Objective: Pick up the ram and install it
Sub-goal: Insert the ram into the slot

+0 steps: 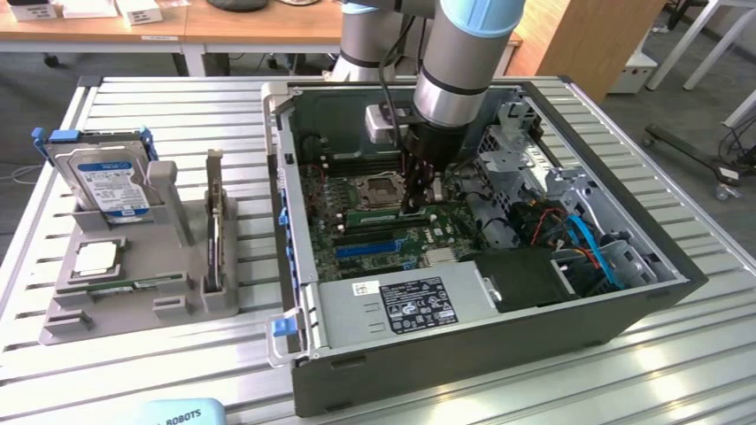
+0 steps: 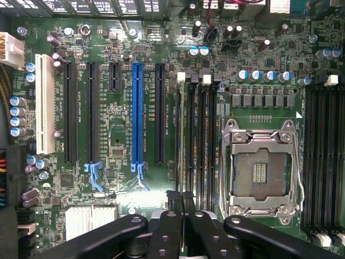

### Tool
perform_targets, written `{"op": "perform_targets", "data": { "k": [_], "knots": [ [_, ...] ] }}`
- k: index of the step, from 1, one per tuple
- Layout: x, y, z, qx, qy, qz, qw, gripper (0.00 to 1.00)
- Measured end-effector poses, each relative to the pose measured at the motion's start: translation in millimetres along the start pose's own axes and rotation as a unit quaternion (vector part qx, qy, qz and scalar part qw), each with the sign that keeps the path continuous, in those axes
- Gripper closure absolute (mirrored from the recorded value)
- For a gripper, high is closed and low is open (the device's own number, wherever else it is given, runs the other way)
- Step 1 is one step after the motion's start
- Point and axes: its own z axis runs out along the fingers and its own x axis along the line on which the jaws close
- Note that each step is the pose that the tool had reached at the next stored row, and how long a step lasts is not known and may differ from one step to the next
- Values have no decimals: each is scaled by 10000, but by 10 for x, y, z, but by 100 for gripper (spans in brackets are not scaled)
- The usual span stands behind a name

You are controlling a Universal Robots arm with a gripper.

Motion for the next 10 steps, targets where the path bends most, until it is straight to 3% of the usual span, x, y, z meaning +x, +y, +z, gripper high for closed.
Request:
{"op": "perform_targets", "data": {
  "k": [10],
  "knots": [
    [-8,0,7,0,0,9,10000,89]
  ]
}}
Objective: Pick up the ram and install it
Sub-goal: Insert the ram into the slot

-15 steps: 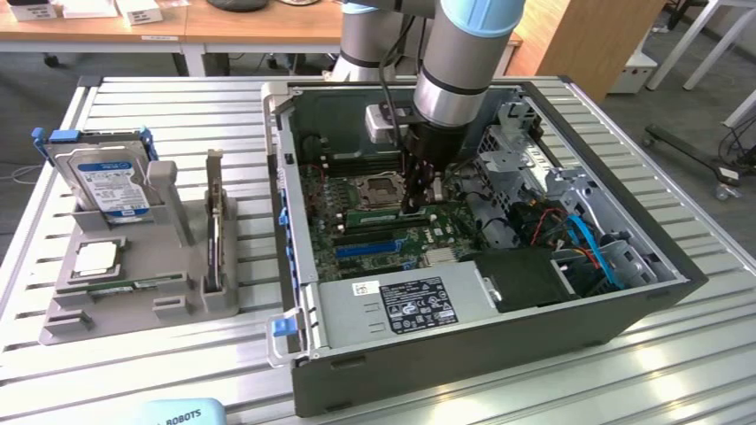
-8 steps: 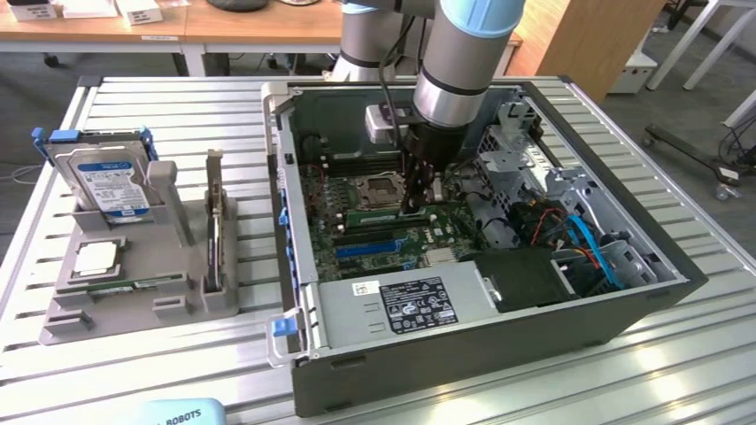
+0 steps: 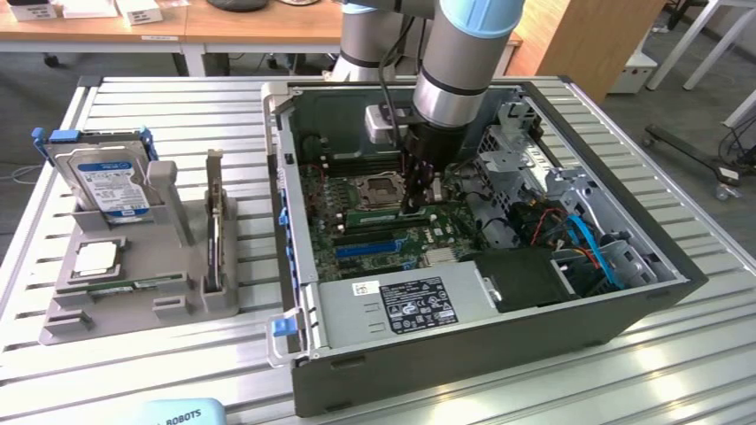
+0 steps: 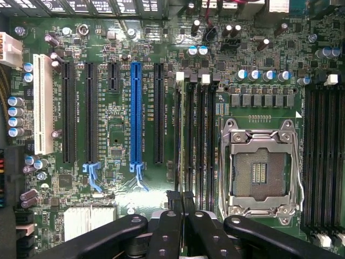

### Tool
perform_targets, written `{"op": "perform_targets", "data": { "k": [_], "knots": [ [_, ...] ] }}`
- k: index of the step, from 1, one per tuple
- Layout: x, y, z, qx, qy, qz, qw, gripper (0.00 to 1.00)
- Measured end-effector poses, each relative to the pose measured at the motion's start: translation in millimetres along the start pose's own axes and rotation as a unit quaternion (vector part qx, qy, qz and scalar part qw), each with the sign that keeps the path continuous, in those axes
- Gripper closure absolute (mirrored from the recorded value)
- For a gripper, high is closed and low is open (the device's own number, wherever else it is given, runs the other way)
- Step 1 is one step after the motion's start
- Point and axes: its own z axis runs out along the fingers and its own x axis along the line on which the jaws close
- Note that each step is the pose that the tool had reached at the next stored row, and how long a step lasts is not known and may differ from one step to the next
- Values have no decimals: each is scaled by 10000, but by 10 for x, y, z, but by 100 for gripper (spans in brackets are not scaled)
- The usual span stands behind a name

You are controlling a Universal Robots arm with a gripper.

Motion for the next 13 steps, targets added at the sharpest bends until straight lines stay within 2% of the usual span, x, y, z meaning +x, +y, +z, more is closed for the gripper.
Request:
{"op": "perform_targets", "data": {
  "k": [13],
  "knots": [
    [-4,0,11,0,1,0,10000,89]
  ]
}}
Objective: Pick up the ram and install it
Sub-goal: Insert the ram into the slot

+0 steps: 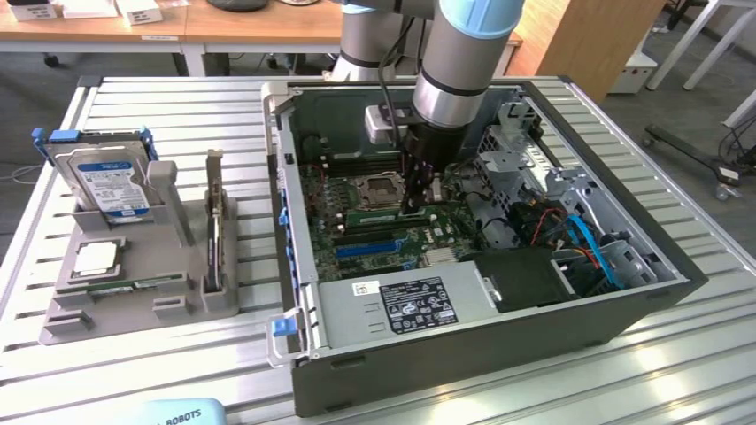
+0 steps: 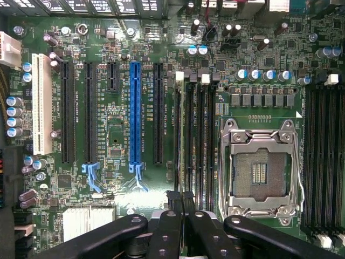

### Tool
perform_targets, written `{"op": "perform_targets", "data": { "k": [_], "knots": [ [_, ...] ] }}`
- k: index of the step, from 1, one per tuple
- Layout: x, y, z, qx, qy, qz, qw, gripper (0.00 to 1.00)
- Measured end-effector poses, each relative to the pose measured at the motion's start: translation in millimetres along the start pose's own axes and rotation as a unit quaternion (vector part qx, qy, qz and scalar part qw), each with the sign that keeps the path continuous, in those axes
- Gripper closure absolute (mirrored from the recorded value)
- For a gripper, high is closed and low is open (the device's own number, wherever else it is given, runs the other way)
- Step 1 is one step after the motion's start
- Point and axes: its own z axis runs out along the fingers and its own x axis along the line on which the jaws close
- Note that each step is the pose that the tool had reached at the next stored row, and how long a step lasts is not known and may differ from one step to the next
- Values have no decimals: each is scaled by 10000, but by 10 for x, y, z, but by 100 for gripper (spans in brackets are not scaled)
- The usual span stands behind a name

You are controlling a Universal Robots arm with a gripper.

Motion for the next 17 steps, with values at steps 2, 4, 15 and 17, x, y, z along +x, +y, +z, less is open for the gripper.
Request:
{"op": "perform_targets", "data": {
  "k": [2,4,15,17],
  "knots": [
    [-1,0,0,-1,1,0,10000,89],
    [-1,0,3,0,1,0,10000,89],
    [0,-4,11,0,0,0,10000,89],
    [0,-4,11,0,0,0,10000,89]
  ]
}}
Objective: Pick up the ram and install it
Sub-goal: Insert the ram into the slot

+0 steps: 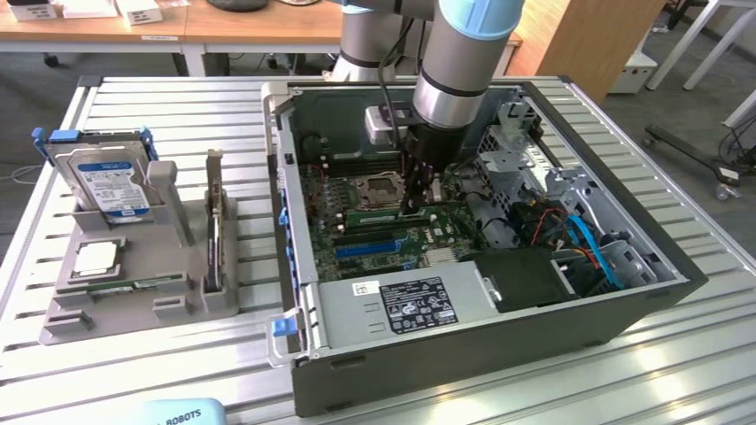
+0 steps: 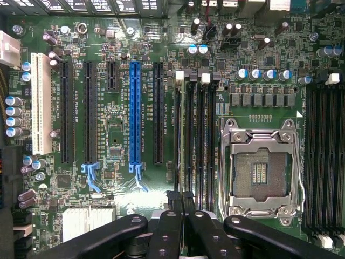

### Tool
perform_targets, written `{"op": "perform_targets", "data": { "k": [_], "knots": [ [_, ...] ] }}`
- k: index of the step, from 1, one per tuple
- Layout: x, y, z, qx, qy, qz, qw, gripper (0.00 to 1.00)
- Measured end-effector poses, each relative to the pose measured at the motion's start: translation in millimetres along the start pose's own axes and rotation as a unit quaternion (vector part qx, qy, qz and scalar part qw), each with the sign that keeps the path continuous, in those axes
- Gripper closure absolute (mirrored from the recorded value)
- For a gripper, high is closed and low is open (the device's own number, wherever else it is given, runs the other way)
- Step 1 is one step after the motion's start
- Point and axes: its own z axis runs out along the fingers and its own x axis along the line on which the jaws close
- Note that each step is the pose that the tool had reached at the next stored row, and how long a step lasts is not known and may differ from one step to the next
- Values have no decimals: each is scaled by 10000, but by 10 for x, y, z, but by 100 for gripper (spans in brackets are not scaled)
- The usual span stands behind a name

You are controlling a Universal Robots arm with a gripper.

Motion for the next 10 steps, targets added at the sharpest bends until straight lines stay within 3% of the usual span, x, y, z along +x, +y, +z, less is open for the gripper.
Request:
{"op": "perform_targets", "data": {
  "k": [10],
  "knots": [
    [3,0,0,-2,2,-86,10000,89]
  ]
}}
